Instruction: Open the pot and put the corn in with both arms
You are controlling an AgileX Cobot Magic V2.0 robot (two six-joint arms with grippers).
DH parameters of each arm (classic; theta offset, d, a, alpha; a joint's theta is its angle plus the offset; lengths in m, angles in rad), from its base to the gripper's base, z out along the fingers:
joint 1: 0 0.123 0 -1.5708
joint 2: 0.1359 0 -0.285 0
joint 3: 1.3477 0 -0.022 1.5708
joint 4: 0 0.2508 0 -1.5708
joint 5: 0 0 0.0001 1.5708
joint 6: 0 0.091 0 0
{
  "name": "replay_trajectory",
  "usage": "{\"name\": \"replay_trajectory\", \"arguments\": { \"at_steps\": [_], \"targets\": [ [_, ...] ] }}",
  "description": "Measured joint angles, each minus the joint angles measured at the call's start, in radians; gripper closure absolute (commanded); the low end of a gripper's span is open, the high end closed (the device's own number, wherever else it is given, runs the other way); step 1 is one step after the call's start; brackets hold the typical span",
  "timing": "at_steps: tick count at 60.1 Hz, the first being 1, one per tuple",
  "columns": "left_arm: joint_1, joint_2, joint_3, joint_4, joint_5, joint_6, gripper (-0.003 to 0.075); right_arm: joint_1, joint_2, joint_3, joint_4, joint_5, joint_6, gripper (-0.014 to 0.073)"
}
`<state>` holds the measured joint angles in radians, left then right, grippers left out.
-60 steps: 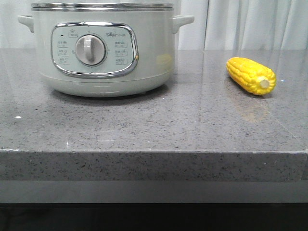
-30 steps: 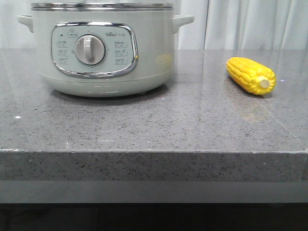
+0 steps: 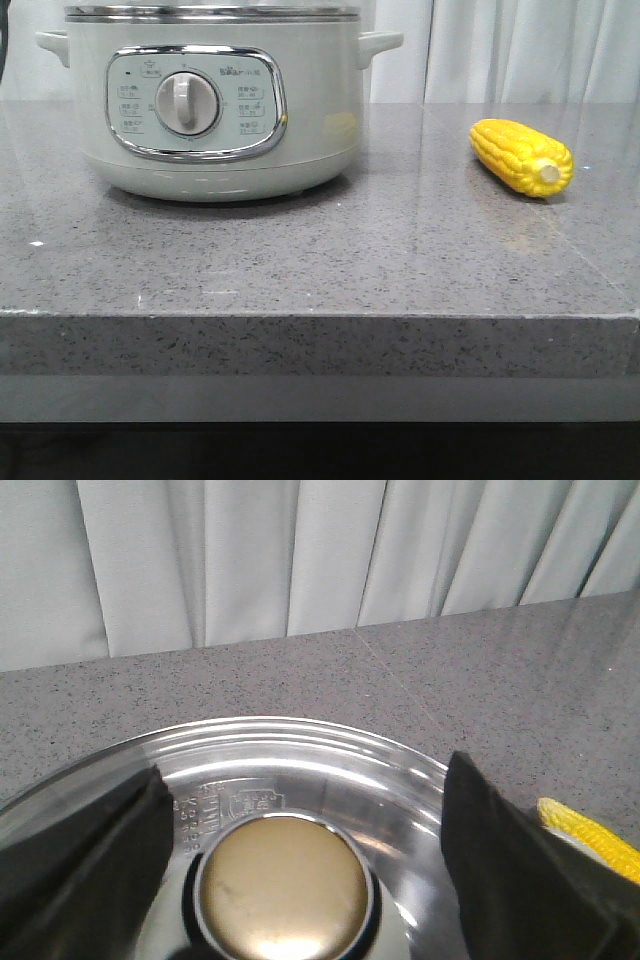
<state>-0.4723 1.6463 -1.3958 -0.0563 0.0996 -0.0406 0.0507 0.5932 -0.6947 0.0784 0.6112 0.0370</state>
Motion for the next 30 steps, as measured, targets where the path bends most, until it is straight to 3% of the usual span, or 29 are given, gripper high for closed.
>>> {"name": "replay_trajectory", "arguments": {
  "at_steps": [15, 30],
  "targets": [
    [0.002, 0.034, -0.002, 0.0, -0.008, 0.0, 0.0188, 0.0, 0.0, 0.0, 0.0, 0.0, 0.0, -0.0043],
    [0.006, 0.044, -0.002, 0.007, -0.02, 0.009, 0.0419, 0.0, 0.0, 0.0, 0.0, 0.0, 0.0, -0.0043]
  ]
}}
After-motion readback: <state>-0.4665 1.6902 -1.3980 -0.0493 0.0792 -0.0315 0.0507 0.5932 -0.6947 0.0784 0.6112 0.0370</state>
